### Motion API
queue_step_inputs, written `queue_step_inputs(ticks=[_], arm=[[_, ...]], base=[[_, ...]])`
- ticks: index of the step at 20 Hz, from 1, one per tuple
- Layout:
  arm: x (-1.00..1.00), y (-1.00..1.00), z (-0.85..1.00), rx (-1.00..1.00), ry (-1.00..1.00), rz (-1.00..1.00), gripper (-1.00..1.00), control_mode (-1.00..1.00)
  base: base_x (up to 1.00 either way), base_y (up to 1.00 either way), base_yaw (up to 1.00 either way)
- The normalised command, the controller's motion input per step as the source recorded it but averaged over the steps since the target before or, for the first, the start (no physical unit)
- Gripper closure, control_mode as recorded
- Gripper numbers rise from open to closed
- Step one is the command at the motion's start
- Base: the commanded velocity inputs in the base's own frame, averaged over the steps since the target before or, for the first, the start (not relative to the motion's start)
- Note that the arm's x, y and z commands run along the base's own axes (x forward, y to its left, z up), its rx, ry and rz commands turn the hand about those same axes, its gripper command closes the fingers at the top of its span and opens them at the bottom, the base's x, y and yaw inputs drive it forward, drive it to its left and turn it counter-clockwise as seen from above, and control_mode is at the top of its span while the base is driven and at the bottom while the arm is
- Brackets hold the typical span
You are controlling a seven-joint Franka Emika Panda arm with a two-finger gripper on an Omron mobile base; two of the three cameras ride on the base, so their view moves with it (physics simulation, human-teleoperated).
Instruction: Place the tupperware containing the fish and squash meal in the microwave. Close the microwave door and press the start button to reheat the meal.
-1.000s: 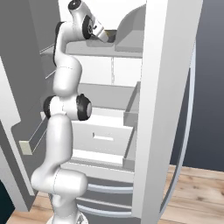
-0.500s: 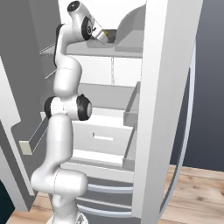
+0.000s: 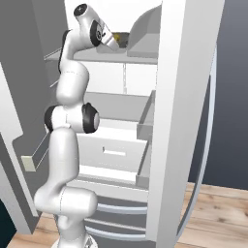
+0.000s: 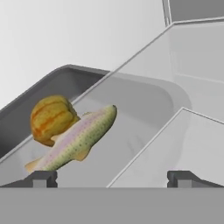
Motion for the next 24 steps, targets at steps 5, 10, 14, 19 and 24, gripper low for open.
queue_step_inputs(ticks=[5,10,14,19,24], arm=[[0.0,0.0,0.0,0.0,0.0,0.0,-1.0,-1.0],[0.0,0.0,0.0,0.0,0.0,0.0,-1.0,-1.0],[0.0,-0.27,-0.22,0.06,0.0,0.0,-1.0,-1.0],[0.0,-0.27,-0.85,0.11,0.02,0.0,-1.0,-1.0],[0.0,-0.5,-1.0,0.24,0.14,0.0,-1.0,-1.0]], base=[[0.0,0.0,0.0],[0.0,0.0,0.0],[0.0,0.0,0.0],[0.0,0.0,0.0],[0.0,0.0,0.0]])
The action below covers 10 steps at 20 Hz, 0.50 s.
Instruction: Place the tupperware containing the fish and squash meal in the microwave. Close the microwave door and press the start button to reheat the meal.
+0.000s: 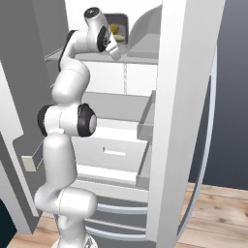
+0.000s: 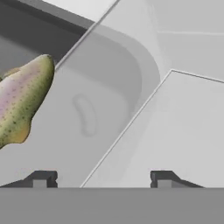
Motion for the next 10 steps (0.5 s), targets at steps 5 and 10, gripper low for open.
queue_step_inputs(ticks=[5,10], arm=[[0.14,-0.39,-0.72,0.19,0.1,0.0,-1.0,-1.0],[0.0,-0.05,-0.24,0.01,0.1,0.0,-1.0,-1.0]], base=[[0.0,0.0,0.0],[0.0,0.0,0.0]])
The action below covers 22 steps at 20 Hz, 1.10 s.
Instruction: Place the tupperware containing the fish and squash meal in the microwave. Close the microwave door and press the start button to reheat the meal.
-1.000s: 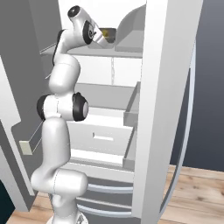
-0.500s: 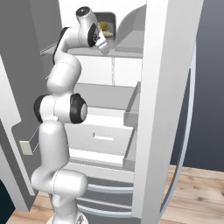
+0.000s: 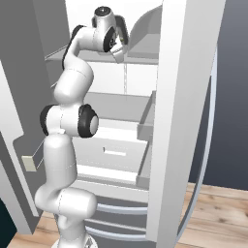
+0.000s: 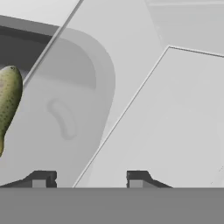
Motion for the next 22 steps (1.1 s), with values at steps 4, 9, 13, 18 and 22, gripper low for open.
queue_step_inputs(ticks=[4,9,13,18,22], arm=[[0.0,0.0,-0.02,-0.02,0.01,0.0,-1.0,-1.0],[0.0,0.0,0.0,0.0,0.0,0.0,-1.0,-1.0],[0.0,0.0,0.0,0.0,0.0,0.0,-1.0,-1.0],[0.0,0.0,0.0,0.0,0.0,0.0,1.0,-1.0],[0.0,0.0,0.0,0.0,0.0,0.0,1.0,-1.0]], base=[[0.0,0.0,0.0],[0.0,0.0,0.0],[0.0,0.0,0.0],[0.0,0.0,0.0],[0.0,0.0,0.0]])
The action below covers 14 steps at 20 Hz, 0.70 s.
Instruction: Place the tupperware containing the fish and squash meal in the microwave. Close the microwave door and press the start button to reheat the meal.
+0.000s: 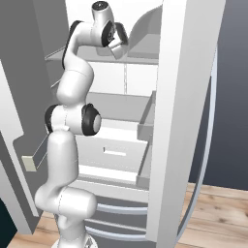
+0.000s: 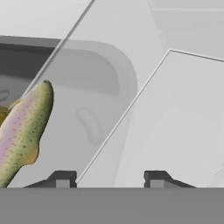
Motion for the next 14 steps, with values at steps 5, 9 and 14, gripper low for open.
queue_step_inputs(ticks=[5,9,14], arm=[[0.0,0.0,0.0,0.0,0.0,0.0,1.0,-1.0],[0.0,0.0,0.0,0.0,0.0,0.0,1.0,-1.0],[-0.4,0.03,0.0,-0.01,0.0,-0.06,1.0,-1.0]], base=[[0.0,0.0,0.0],[0.0,0.0,0.0],[0.0,0.0,0.0]])
